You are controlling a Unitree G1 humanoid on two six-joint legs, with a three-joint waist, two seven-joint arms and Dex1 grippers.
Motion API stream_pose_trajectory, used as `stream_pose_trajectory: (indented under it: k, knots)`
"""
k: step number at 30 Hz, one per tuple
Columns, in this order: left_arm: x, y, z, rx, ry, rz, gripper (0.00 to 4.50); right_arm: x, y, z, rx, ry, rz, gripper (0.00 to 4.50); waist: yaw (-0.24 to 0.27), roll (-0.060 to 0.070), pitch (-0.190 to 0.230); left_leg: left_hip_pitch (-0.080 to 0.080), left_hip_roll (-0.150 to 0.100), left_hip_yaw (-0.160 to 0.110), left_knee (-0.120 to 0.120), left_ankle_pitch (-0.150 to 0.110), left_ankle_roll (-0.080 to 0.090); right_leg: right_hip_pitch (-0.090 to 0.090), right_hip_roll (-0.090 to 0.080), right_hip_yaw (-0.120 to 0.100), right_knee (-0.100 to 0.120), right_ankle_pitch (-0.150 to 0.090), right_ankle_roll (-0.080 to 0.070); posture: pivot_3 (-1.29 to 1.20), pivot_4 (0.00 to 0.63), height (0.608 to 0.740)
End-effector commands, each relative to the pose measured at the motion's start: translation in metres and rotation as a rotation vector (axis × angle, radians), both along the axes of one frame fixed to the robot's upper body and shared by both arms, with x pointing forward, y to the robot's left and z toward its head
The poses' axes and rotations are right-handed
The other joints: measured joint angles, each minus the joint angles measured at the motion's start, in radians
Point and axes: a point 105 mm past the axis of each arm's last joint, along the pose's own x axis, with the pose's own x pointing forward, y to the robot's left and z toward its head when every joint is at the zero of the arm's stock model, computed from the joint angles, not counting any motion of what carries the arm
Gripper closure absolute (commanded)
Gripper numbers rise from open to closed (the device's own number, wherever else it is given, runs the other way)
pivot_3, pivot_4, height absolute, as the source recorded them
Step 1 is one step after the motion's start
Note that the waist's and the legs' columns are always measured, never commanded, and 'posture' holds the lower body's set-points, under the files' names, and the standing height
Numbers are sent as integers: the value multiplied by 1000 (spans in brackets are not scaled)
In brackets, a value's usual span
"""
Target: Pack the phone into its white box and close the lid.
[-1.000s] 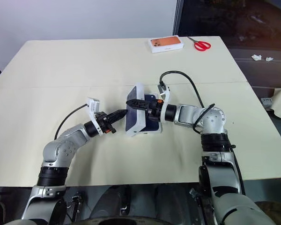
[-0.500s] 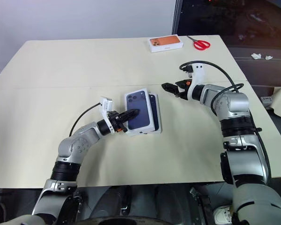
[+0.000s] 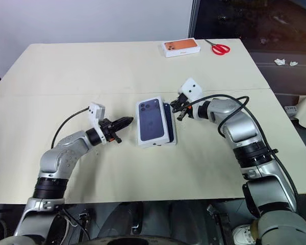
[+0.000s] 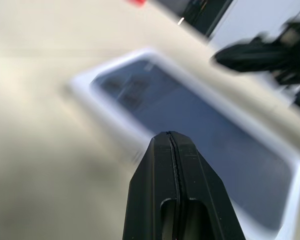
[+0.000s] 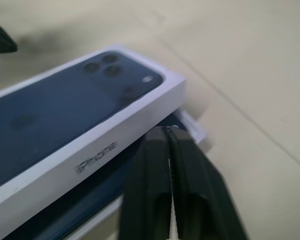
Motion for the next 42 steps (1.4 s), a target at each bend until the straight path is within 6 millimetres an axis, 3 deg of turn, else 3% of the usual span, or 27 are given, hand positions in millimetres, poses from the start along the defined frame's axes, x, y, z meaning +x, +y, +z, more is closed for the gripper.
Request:
stream_pose_trajectory:
  k: [1,4,14,21,31,42]
  knots:
    - [1,1,-3,32,10,2,4500,-5,7,1,-88,-75,39,4481,2,0,0,0,0,0,0,0,0,0,0,0,0,0,0,0,150,740]
    - [1,-14,-11,-7,69,-27,4500,-7,7,-8,-136,-70,48,4481,4,0,0,0,-1,0,0,0,0,1,-1,0,0,0,0,0,150,740]
    - [4,-56,-21,-42,116,-121,4500,-7,4,-3,-167,-96,21,4481,3,0,0,0,-2,-1,0,0,0,1,-2,-1,0,0,1,0,150,740]
    - [1,-62,-22,-41,113,-140,4500,-12,-6,0,-245,-128,19,4481,10,0,0,0,-3,-1,1,0,0,2,-2,-1,0,0,1,0,150,740]
    - [-1,-73,-12,-57,81,-171,4500,-25,-4,-7,-259,-107,36,4481,19,0,0,0,-3,-1,1,0,0,2,-2,-1,0,0,1,0,150,740]
    - [-5,-81,3,-82,39,-197,4500,-25,-1,-3,-294,-138,44,4481,21,0,0,0,-3,-1,1,0,0,2,-2,-1,0,0,1,0,150,740]
